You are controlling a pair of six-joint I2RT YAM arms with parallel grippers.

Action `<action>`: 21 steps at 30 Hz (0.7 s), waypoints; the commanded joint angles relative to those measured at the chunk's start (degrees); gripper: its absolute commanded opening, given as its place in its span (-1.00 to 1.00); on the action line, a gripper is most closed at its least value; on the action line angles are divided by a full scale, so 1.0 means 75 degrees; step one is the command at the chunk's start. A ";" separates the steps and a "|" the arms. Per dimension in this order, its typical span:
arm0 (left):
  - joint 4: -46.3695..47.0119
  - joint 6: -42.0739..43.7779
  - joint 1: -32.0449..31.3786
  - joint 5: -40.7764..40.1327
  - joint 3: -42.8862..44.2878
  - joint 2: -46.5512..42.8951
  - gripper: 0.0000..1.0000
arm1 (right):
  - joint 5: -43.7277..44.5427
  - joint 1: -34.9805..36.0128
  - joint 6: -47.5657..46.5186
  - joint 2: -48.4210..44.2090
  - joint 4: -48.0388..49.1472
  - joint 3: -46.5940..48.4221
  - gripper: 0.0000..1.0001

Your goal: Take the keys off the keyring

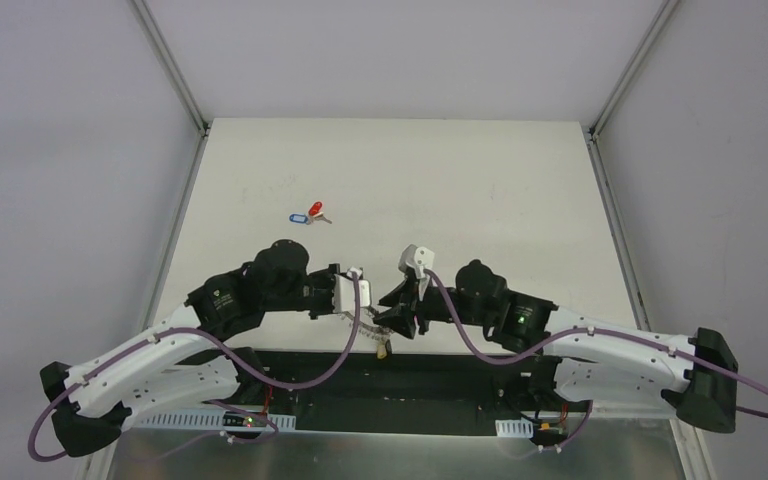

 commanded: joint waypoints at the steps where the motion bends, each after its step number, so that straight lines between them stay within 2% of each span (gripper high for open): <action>1: -0.0221 -0.1026 -0.0056 -0.0958 0.0928 0.0378 -1.00 | 0.0939 0.0046 0.0051 -0.0844 0.0391 -0.0244 -0.10; 9: -0.1848 -0.2532 -0.0063 -0.2024 0.2299 0.1456 -1.00 | 0.1178 0.0363 0.0287 -0.0930 0.0651 -0.0312 -0.13; 21: -0.4181 -0.4311 -0.0064 -0.2337 0.4315 0.2752 -1.00 | 0.1280 0.0555 0.0194 -0.0133 0.1511 -0.0211 -0.12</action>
